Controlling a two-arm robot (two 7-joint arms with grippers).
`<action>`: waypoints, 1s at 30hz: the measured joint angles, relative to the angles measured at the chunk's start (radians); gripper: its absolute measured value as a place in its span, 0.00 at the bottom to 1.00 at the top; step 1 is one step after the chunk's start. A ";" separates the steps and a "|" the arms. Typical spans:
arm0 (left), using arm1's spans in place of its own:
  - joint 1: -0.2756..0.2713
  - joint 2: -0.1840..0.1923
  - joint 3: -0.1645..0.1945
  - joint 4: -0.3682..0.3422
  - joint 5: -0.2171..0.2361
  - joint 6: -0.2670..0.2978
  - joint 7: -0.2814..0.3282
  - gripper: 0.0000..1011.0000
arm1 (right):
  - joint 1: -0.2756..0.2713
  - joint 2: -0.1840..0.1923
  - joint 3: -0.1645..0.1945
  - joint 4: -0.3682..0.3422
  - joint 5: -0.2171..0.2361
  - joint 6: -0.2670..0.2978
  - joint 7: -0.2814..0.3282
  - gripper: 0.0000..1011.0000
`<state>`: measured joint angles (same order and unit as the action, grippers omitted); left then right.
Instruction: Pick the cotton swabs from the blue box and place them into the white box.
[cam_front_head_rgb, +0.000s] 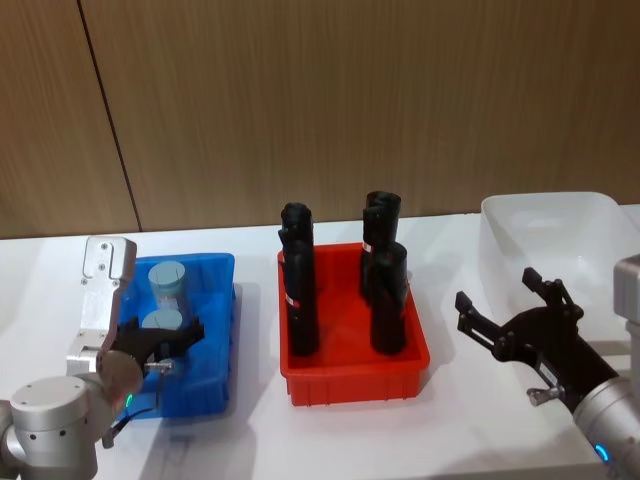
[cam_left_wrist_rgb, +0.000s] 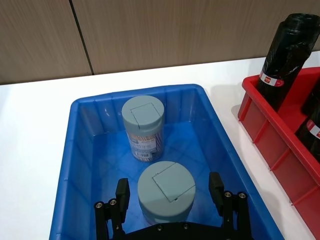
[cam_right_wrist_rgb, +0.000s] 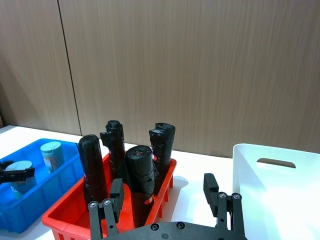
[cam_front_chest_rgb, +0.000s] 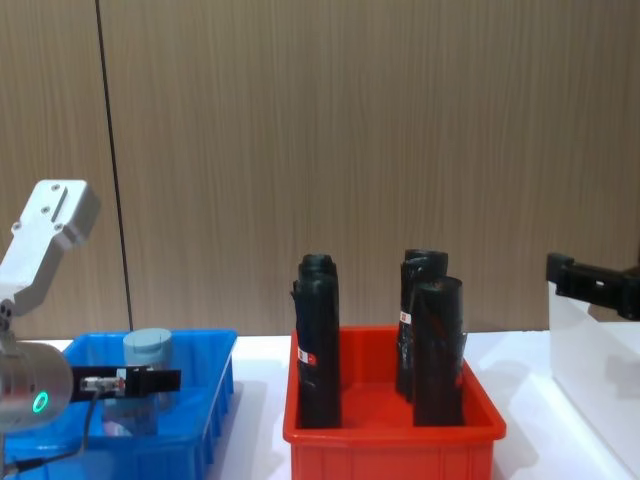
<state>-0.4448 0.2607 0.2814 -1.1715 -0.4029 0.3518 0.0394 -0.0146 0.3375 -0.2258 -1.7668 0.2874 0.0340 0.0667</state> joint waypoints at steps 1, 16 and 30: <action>-0.001 -0.001 0.000 0.003 0.000 -0.001 -0.001 0.99 | 0.000 0.000 0.000 0.000 0.000 0.000 0.000 0.99; -0.019 -0.008 -0.005 0.056 0.016 -0.022 -0.024 0.66 | 0.000 0.000 0.000 0.000 0.000 0.000 0.000 0.99; -0.011 -0.002 -0.008 0.017 0.052 -0.041 -0.039 0.66 | 0.000 0.000 0.000 0.000 0.000 0.000 0.000 0.99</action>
<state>-0.4559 0.2589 0.2734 -1.1543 -0.3506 0.3107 0.0001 -0.0147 0.3375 -0.2258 -1.7668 0.2873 0.0340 0.0667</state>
